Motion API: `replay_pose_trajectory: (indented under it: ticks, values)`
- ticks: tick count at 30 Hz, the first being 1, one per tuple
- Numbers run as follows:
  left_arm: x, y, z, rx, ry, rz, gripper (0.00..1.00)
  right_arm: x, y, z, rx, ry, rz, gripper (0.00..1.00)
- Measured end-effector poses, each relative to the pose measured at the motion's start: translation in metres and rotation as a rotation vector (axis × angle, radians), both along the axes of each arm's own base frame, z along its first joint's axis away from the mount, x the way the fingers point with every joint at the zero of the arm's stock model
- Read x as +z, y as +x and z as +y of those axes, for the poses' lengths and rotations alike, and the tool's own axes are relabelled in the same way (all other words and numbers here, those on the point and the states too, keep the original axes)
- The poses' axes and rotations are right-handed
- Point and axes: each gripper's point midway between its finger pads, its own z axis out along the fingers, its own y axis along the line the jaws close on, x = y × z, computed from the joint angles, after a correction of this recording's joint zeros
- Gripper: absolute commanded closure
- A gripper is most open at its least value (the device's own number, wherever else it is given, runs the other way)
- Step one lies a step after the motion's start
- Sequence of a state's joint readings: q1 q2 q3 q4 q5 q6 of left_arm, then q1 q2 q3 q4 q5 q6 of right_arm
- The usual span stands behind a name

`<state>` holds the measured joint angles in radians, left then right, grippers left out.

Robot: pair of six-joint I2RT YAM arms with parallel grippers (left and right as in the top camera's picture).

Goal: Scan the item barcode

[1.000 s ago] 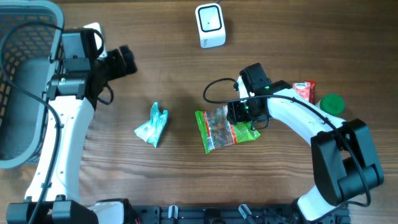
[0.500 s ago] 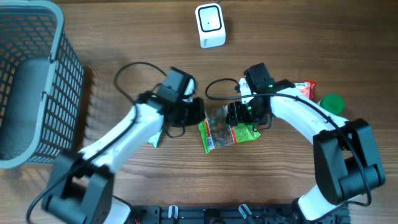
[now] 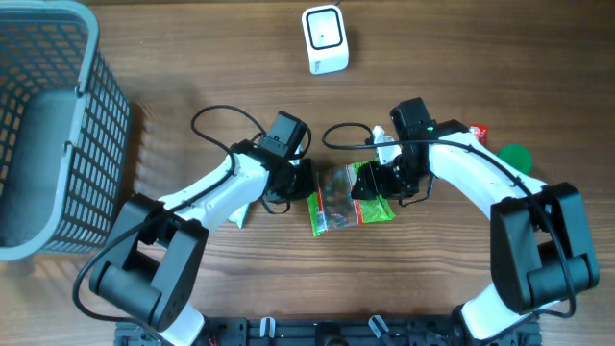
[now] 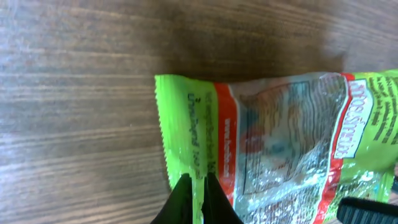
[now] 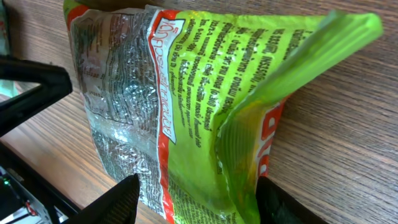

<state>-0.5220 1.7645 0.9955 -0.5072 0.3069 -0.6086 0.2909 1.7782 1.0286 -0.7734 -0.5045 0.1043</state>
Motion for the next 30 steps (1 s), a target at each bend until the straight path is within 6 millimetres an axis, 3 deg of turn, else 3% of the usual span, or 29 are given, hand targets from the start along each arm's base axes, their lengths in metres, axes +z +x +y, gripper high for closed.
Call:
replay_pose_trajectory:
  ticks: [6, 11, 15, 18, 23, 26, 29, 30]
  values:
    - [-0.019, 0.0, 0.0, 0.028, 0.017, 0.04, 0.96, 0.0, 0.002, 0.001, -0.003, 0.006, -0.007, 0.4]
    - [-0.019, 0.002, -0.012, 0.012, -0.001, 0.011, 0.96, -0.018, 0.0, 0.004, -0.036, 0.047, -0.037, 0.45]
    - [-0.02, 0.0, -0.016, 0.0, 0.006, 0.001, 0.96, -0.017, -0.006, 0.009, -0.063, 0.101, -0.012, 0.48]
    - [-0.021, 0.001, -0.018, 0.002, 0.003, 0.005, 0.96, -0.017, -0.004, 0.011, -0.107, 0.115, 0.006, 0.66]
    - [-0.02, 0.006, -0.02, 0.005, -0.011, -0.009, 0.96, -0.015, 0.009, 0.016, -0.137, 0.139, -0.039, 0.59]
    - [-0.019, 0.008, -0.01, 0.03, 0.009, 0.02, 0.96, -0.013, 0.02, 0.019, -0.141, 0.16, -0.087, 0.52]
    - [-0.007, 0.017, 0.007, 0.076, 0.02, 0.036, 0.96, -0.011, 0.022, 0.021, -0.143, 0.168, -0.095, 0.51]
    - [0.005, 0.022, 0.009, 0.086, 0.009, 0.017, 0.96, -0.011, 0.022, 0.021, -0.142, 0.172, -0.095, 0.51]
